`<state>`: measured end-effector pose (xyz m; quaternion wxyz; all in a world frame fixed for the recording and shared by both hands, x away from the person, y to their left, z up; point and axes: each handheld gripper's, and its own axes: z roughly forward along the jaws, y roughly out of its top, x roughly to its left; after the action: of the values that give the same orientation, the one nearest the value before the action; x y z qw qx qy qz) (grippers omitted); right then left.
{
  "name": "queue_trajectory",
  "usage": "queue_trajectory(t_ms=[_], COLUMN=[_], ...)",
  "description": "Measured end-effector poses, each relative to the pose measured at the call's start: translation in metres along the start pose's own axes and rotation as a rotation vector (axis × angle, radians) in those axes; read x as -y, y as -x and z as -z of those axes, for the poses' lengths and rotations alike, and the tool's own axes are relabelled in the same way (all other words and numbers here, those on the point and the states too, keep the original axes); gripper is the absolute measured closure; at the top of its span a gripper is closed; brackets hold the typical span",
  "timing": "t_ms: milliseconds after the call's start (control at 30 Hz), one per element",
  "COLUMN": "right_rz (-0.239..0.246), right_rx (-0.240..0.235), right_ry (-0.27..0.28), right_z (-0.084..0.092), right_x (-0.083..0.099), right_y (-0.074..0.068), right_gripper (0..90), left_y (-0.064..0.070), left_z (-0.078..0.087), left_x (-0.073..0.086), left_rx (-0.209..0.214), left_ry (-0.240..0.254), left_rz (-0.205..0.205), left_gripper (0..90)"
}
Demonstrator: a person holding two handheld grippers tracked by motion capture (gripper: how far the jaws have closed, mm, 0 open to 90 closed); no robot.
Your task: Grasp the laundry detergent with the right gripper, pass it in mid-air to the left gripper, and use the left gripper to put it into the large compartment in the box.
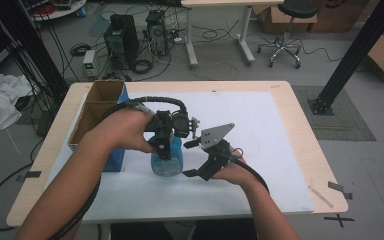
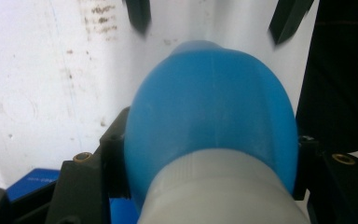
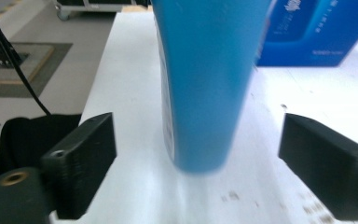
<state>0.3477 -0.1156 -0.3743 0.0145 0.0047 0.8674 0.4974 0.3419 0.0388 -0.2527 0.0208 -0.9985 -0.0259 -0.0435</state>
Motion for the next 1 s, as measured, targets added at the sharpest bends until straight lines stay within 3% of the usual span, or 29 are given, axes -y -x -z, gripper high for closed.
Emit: queue_trajectory(t_ms=[233,333,500,567,600,700,867,1000], right_rz=[-0.004,0.002,0.015,0.025,0.025,0.024,0.035,0.033], right_rx=[0.033,0.039,0.035,0.026,0.026,0.017,0.004,-0.003], right_ry=[-0.084,-0.138,-0.254,-0.345,-0.345,-0.439,-0.536,-0.604], right_z=[0.027,0.036,0.048,0.052,0.052,0.057,0.064,0.068], right_x=[-0.003,-0.004,-0.007,-0.009,-0.009,-0.010,-0.010,-0.011], right_y=[0.002,0.002,0.005,0.007,0.007,0.011,0.015,0.015], right_gripper=[0.0,0.0,0.0,0.0,0.0,0.0,0.0,0.0], left_y=[-0.007,-0.009,-0.015,-0.018,-0.019,-0.026,-0.036,-0.045], left_z=[0.007,0.012,0.024,0.030,0.033,0.044,0.066,0.087], left_x=[0.006,0.007,0.010,0.012,0.014,0.020,0.033,0.048], left_rx=[0.000,0.003,0.009,0.010,0.009,0.010,0.003,0.008], left_ry=[-0.010,-0.019,-0.028,-0.035,-0.036,-0.038,-0.037,-0.029], left_rz=[0.030,0.050,0.094,0.120,0.134,0.197,0.319,0.467], left_gripper=[38.0,38.0,38.0,38.0,38.0,38.0,37.9,37.9])
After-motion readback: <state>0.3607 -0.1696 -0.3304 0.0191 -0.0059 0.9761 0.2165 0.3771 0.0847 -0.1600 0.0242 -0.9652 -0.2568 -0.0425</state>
